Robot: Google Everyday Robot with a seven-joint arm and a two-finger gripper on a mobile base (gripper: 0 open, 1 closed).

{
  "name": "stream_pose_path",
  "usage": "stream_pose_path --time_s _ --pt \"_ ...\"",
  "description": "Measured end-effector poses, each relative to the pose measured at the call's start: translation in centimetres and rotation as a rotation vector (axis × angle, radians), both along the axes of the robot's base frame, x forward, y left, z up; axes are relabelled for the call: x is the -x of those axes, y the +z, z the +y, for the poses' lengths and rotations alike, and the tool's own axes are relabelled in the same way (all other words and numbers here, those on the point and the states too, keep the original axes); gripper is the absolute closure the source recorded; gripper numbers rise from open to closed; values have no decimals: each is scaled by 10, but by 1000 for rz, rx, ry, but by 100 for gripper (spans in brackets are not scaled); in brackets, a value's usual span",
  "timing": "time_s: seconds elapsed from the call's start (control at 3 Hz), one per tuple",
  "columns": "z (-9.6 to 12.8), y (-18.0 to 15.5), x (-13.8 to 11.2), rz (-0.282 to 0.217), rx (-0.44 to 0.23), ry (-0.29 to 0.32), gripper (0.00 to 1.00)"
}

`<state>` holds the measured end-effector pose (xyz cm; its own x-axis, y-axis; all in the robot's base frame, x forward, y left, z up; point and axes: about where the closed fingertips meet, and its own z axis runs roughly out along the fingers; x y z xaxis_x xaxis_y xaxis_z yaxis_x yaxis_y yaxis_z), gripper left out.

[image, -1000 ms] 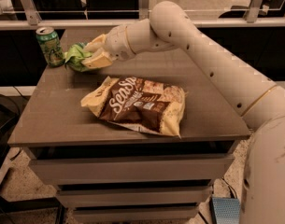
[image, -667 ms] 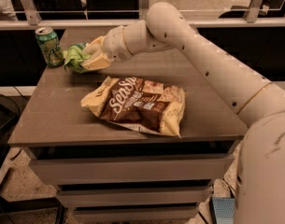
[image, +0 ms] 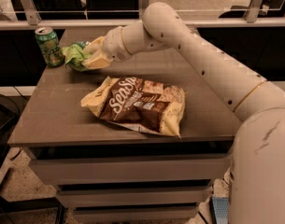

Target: Move green rice chip bag near green can

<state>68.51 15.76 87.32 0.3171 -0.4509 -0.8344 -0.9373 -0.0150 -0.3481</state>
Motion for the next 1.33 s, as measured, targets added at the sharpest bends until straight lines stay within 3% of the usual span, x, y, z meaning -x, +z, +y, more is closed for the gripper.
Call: stream_pose_path --time_s 0.33,0.67,1.0,1.33 --pt "1 -2 -2 9 7 -5 13" --pt "0 -2 -2 22 5 -8 0" --pt "-21 6 -5 8 36 -48 0" --pt "-67 21 -20 -38 105 -141 0"
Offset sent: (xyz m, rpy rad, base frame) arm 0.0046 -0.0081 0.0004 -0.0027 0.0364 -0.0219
